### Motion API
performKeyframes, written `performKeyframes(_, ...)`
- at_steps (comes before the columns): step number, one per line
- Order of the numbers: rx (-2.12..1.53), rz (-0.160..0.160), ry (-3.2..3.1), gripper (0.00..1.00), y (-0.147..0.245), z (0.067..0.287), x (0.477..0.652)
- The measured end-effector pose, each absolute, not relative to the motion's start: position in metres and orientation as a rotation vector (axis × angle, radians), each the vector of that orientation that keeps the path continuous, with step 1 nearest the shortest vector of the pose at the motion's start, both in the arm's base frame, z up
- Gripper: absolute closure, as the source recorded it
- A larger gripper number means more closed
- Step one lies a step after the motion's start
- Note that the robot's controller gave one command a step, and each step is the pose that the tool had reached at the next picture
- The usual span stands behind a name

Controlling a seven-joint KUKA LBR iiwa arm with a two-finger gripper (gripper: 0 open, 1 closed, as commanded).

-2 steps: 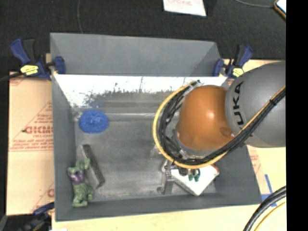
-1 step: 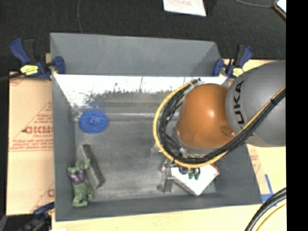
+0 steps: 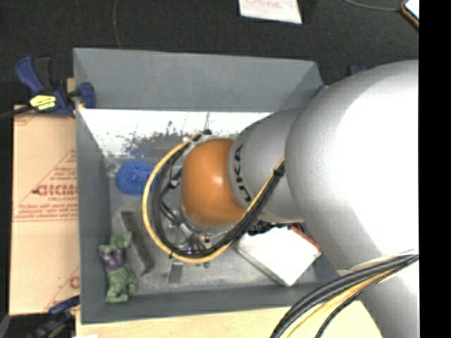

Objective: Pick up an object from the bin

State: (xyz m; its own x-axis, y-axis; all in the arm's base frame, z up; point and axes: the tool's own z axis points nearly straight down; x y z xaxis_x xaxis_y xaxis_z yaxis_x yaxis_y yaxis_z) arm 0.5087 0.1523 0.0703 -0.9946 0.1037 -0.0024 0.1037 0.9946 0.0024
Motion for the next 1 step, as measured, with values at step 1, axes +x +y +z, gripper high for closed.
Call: performKeyframes(1, 0.312, 0.001, 3.111, 0.00, 0.2252, 0.1067, 0.5279)
